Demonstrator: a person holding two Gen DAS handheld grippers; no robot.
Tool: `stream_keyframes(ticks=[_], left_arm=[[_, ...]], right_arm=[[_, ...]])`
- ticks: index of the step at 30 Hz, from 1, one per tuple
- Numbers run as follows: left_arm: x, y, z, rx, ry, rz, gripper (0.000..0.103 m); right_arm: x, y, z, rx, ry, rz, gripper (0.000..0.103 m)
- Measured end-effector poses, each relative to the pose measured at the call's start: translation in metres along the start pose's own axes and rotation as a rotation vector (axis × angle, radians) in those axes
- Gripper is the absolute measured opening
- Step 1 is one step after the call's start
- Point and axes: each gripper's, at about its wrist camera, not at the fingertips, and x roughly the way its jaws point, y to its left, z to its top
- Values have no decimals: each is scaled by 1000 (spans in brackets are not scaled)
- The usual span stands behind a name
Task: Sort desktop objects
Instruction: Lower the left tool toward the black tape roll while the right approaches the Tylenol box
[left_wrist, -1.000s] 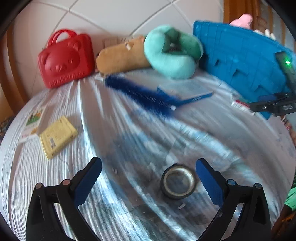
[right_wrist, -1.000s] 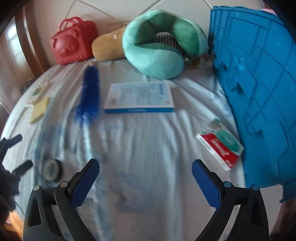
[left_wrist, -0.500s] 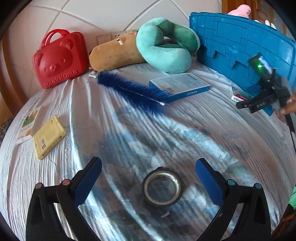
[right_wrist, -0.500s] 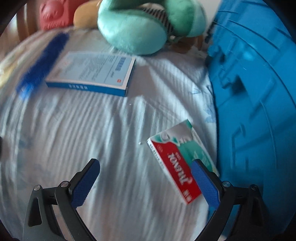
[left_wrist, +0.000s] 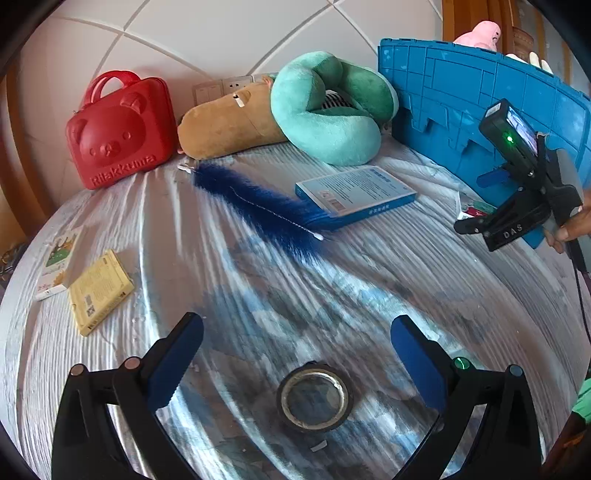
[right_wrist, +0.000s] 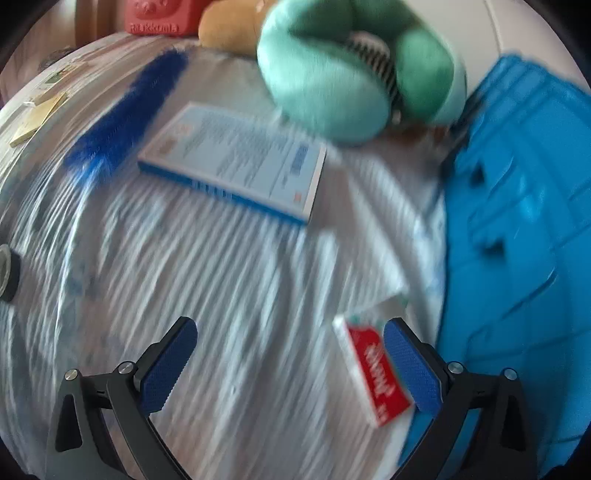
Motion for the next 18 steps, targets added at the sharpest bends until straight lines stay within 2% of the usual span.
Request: stream_keyframes(ticks=[4, 6, 9, 13, 15, 18], left_arm=[[-10, -1, 3, 21, -11, 3, 103], [-16, -1, 4, 26, -20, 11, 103], [-19, 1, 5, 8, -23, 18, 103], [-22, -2, 2, 15, -27, 32, 103], [-19, -4, 0, 19, -20, 29, 103], [-13, -5, -3, 8, -1, -10, 103]], right_arm=[[16, -20, 4, 115, 39, 131, 102], [25, -35, 5, 150, 45, 161, 102], [47, -61, 16, 193, 108, 290, 102], [74, -86, 19, 239, 165, 321, 99], [76, -88, 20, 237, 157, 322, 99], [79, -88, 18, 212, 165, 308, 99]])
